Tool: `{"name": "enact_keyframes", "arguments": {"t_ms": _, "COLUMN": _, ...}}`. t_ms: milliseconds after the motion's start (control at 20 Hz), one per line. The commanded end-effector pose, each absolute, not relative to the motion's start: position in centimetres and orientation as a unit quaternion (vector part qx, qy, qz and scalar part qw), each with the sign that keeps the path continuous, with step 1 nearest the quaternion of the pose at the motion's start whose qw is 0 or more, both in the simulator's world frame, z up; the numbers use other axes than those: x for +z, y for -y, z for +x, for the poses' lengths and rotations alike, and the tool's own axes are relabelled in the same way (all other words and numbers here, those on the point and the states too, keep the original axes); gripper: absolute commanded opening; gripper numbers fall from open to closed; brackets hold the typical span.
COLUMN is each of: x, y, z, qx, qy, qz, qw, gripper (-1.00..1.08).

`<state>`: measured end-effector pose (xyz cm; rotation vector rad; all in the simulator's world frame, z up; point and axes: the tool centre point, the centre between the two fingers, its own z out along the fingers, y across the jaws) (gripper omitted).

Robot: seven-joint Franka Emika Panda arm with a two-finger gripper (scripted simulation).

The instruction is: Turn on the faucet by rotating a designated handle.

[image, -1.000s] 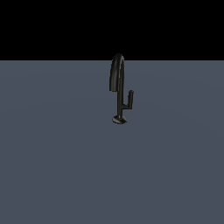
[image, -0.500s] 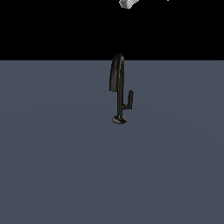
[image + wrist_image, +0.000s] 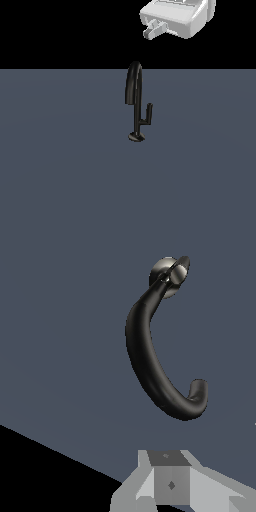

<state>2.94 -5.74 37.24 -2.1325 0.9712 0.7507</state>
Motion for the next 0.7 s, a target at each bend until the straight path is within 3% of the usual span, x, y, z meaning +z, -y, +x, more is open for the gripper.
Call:
{"name": "enact_keyframes", "arguments": {"t_ms": 0, "x": 35.8, "y": 6.3, "z": 4.2, "qx": 0.304, "qy": -0.390, "qz": -0.793, "qw": 0.354, "gripper": -1.00}}
{"name": "enact_keyframes", "arguments": {"t_ms": 650, "x": 25.6, "y": 9.1, "z": 9.8, "qx": 0.393, "qy": -0.488, "qz": -0.629, "qw": 0.461, "gripper": -1.00}}
